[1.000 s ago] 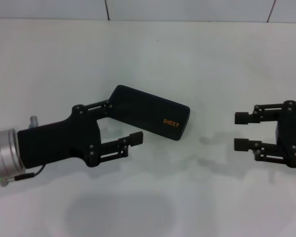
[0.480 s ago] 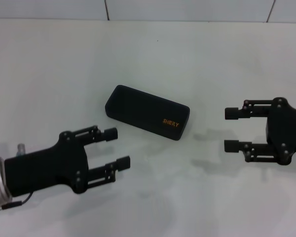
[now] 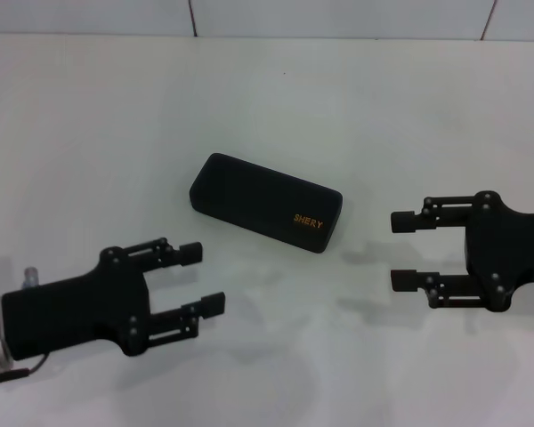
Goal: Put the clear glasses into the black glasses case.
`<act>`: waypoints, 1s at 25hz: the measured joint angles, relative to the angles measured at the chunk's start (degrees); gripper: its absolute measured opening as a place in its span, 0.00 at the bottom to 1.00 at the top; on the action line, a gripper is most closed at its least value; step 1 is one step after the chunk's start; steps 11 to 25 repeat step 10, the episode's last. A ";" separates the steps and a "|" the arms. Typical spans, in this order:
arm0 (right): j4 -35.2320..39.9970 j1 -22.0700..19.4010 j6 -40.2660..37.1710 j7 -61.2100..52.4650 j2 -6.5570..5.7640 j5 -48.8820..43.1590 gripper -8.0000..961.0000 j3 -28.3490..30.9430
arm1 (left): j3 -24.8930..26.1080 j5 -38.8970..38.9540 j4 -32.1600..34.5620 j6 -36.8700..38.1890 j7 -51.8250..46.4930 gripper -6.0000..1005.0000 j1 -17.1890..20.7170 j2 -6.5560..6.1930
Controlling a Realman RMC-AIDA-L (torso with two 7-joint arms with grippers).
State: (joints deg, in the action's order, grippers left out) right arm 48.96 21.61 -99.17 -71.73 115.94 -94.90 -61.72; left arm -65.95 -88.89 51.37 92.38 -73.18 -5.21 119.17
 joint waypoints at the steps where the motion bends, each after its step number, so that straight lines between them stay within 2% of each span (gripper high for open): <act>1: -0.04 0.02 0.00 -0.03 0.00 0.06 0.65 -0.24 | 0.49 -0.29 0.07 0.00 -0.50 0.82 -0.15 0.02; 9: 0.16 0.12 0.11 0.66 -0.07 0.76 0.65 -1.69 | 1.30 -0.67 0.68 0.49 -0.22 0.84 -1.47 0.14; 25: 0.25 0.12 0.16 0.79 -0.09 0.76 0.65 -1.88 | 1.34 -0.67 0.94 0.56 0.02 0.84 -1.50 0.14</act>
